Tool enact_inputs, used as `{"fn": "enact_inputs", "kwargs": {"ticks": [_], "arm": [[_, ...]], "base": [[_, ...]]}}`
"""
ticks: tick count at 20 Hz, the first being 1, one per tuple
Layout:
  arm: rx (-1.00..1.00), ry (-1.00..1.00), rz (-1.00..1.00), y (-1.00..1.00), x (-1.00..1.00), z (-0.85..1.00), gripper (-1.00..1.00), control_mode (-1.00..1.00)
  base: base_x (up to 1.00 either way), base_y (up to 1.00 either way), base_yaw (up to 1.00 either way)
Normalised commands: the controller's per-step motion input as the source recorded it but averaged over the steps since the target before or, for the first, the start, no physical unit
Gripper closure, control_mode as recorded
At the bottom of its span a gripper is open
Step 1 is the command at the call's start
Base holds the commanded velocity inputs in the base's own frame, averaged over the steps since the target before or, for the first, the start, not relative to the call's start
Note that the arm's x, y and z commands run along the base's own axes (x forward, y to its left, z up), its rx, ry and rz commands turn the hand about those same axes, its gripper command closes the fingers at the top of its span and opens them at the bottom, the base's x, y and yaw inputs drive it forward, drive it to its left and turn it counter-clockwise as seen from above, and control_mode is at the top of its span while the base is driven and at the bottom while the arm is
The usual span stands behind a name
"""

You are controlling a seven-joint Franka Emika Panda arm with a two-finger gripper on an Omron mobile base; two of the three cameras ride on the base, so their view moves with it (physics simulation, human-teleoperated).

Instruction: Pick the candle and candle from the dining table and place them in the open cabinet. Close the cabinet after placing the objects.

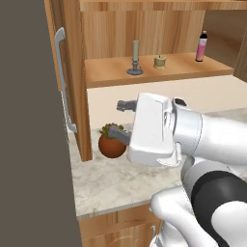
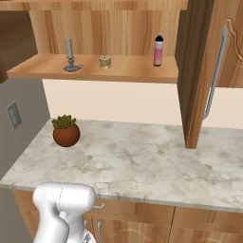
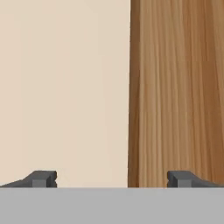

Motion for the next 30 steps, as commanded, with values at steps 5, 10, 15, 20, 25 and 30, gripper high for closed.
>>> {"fn": "enact_inputs", "kwargs": {"ticks": [5, 10, 15, 20, 25, 30], "arm": [[0.0, -0.16, 0.05, 0.37, 0.22, -0.03, -1.0, -1.0], [0.0, -0.11, -0.01, 0.41, 0.11, -0.05, -1.0, -1.0], [0.0, 0.0, -0.1, 0.3, 0.18, -0.02, -1.0, -1.0], [0.0, 0.03, -0.18, 0.16, 0.18, -0.01, -1.0, -1.0], [0.0, 0.01, -0.17, 0.14, 0.15, 0.0, -1.0, -1.0], [0.0, 0.0, -0.18, 0.02, 0.15, 0.0, -1.0, -1.0]], "base": [[0.0, 0.0, 0.0], [0.0, 0.0, 0.0], [0.0, 0.0, 0.0], [0.0, 0.0, 0.0], [0.0, 0.0, 0.0], [0.0, 0.0, 0.0]]}}
